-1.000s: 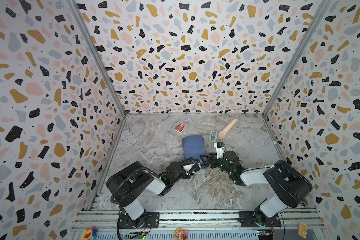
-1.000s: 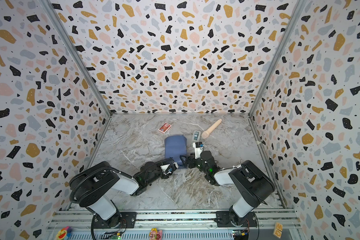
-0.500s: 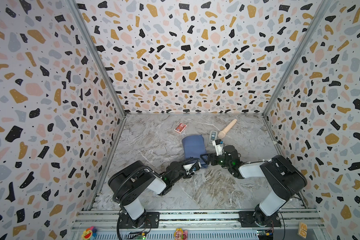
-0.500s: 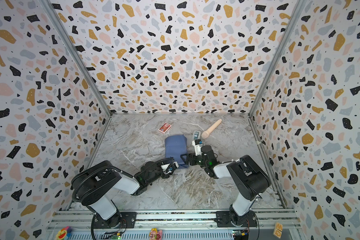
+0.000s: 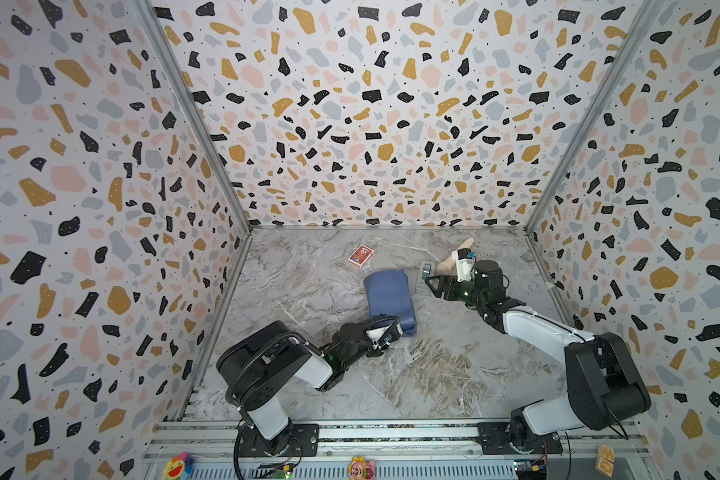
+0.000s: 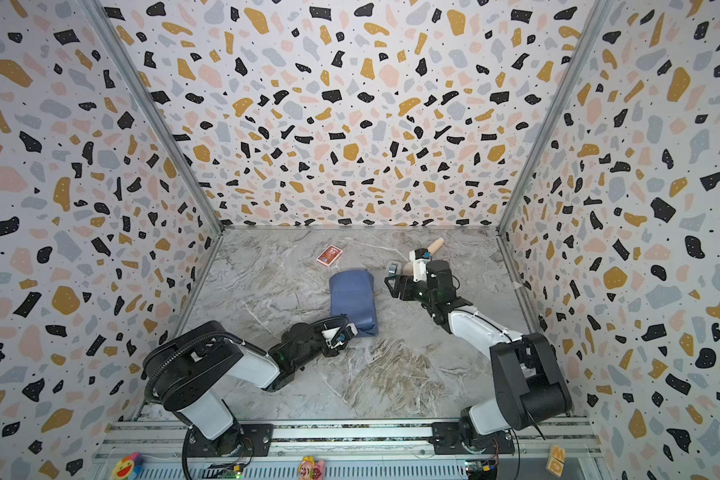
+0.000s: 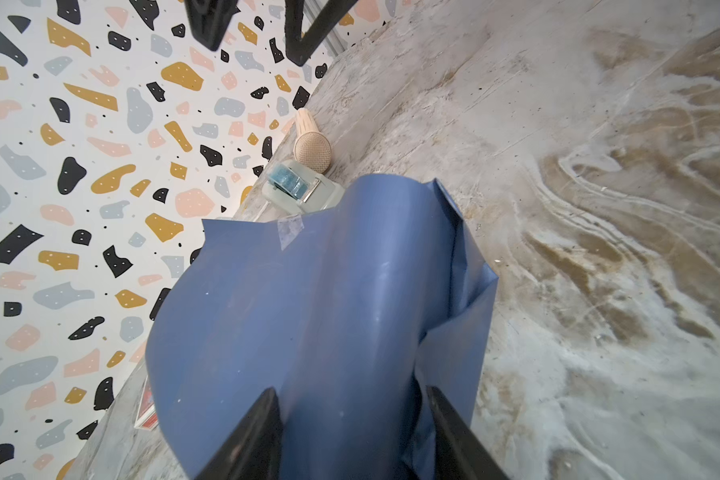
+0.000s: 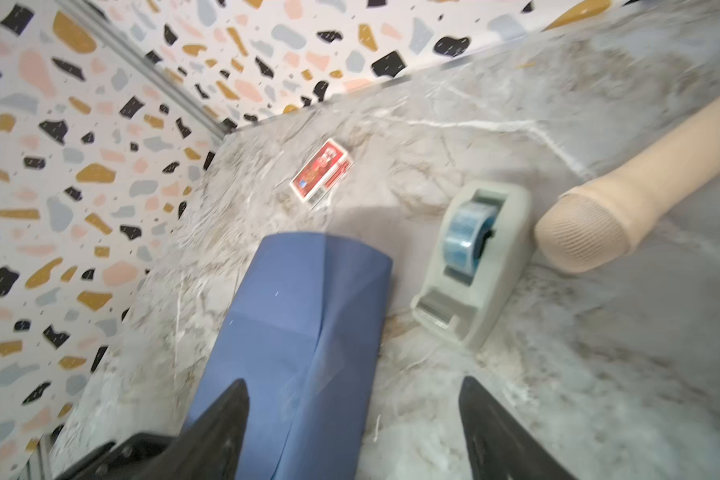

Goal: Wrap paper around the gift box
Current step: 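Hold the end paper with the left gripper while the right gripper reaches for tape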

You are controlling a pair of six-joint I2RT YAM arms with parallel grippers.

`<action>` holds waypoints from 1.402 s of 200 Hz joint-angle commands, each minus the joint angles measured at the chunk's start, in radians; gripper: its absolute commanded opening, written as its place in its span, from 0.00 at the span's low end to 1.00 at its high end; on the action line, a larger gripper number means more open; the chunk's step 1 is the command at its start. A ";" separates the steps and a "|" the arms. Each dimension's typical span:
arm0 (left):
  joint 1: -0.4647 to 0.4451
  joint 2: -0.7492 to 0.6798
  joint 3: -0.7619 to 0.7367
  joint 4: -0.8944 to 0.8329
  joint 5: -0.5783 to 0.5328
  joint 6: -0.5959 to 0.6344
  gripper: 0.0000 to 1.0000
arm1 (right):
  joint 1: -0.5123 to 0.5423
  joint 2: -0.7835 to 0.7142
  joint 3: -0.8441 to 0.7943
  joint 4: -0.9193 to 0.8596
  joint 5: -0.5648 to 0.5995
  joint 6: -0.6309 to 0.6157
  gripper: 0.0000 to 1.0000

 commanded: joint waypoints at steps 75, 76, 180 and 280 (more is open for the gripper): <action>0.000 0.045 -0.016 -0.167 0.031 -0.034 0.53 | -0.089 0.414 0.345 -0.125 -0.282 0.143 0.48; 0.000 0.045 -0.016 -0.166 0.031 -0.034 0.53 | -0.089 0.416 0.346 -0.124 -0.284 0.145 0.48; 0.000 0.040 -0.017 -0.166 0.034 -0.036 0.53 | -0.094 0.544 0.329 -0.027 -0.355 0.250 0.38; 0.000 0.039 -0.017 -0.168 0.034 -0.037 0.53 | -0.102 0.602 0.270 0.209 -0.439 0.450 0.14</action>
